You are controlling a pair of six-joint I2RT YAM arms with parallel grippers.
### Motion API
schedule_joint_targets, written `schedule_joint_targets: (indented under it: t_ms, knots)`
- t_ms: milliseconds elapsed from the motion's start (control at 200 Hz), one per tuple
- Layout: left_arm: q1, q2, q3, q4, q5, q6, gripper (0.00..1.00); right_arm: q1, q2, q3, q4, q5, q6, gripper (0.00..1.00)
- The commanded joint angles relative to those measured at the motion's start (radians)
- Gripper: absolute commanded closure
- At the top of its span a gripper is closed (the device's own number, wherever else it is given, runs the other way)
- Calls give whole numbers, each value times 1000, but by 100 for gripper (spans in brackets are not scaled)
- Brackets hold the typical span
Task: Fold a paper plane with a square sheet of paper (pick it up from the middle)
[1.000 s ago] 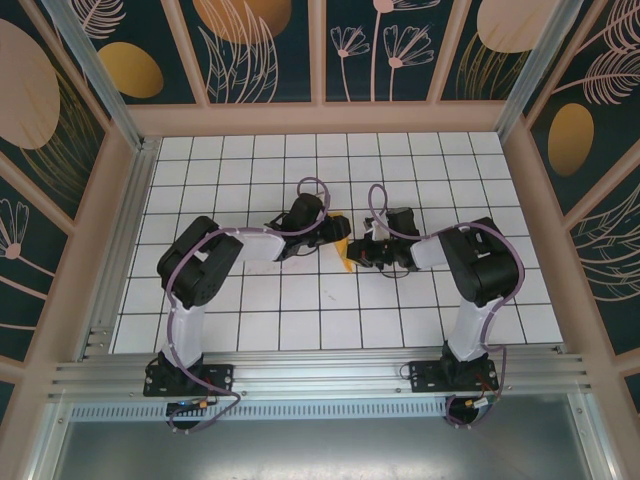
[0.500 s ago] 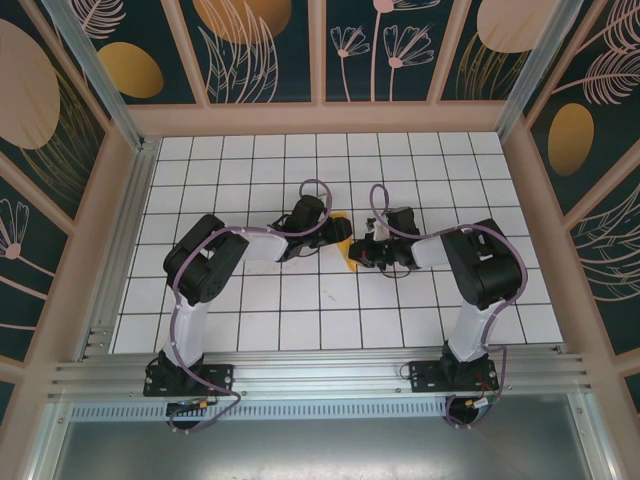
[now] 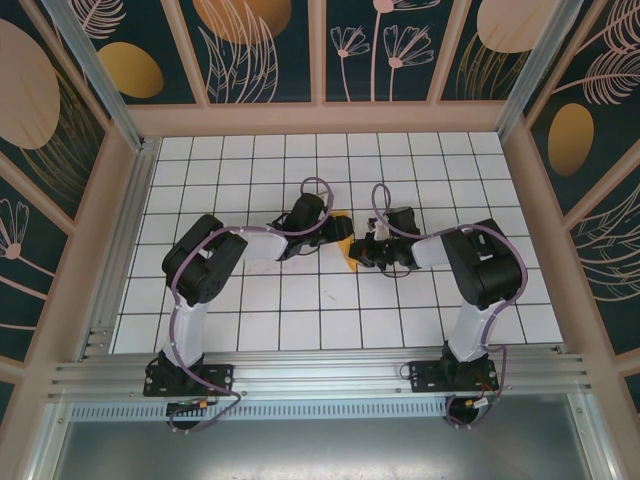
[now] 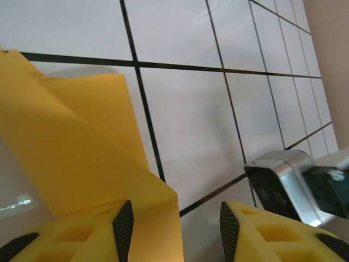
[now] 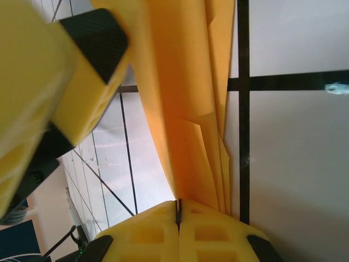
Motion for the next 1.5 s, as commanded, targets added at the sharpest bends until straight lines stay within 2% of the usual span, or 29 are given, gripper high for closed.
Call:
schedule_joint_targets:
  t_ms: [0,150,230,625,1191,1496]
  knots:
    - [7,-129,-31,64,-14,35,50,-9,-46,-14,22,-28,24,100]
    - [7,-196,-92,100,-57,36,49,-23,-73,-40,64,-48,66,100]
    - [7,-192,-95,100,-39,31,50,-25,-69,-42,58,-57,77,100]
    - [7,-54,-17,101,85,26,55,-43,-2,-45,61,-57,90,100]
    - [7,68,28,115,99,8,54,-47,31,-47,63,-51,89,100]
    - [7,92,41,117,77,42,54,-47,16,-47,55,-44,86,100]
